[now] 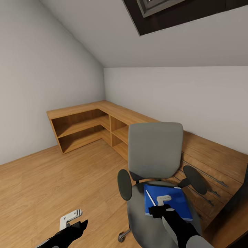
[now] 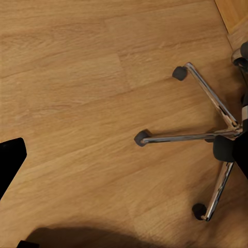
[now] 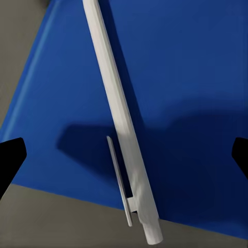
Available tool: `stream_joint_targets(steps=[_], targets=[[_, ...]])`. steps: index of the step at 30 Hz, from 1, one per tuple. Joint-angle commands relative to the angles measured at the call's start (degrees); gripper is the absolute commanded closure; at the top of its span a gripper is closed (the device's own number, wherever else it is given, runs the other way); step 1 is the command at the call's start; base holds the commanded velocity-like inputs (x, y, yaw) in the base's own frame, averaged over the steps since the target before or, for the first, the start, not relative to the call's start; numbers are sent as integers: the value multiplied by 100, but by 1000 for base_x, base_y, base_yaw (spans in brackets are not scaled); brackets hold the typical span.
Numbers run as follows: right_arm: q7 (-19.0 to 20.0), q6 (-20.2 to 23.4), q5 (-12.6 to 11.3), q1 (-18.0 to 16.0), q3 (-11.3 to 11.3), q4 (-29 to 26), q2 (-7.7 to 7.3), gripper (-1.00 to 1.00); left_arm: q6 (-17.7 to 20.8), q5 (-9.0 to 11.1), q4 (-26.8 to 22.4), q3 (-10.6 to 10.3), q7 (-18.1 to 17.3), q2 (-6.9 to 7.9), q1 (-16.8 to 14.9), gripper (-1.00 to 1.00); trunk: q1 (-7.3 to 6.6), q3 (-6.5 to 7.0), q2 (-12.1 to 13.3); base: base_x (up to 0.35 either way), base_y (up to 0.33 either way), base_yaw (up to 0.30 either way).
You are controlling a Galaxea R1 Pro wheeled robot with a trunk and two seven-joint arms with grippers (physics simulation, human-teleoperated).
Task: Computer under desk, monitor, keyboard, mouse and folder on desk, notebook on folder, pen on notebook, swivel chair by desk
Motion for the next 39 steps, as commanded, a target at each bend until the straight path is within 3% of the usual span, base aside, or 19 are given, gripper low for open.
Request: stream_joint_targets(steps=[1, 39], targets=[[-30, 29, -51, -3, 39, -8, -4, -100, 18, 61, -10, 7, 41, -4, 1, -100, 0, -4, -3, 0, 0, 0], [-30, 29, -51, -3, 46, -8, -4, -100, 18, 69, -19, -11, 63, -20, -1, -100, 132, -112, -243, 0, 0, 0]])
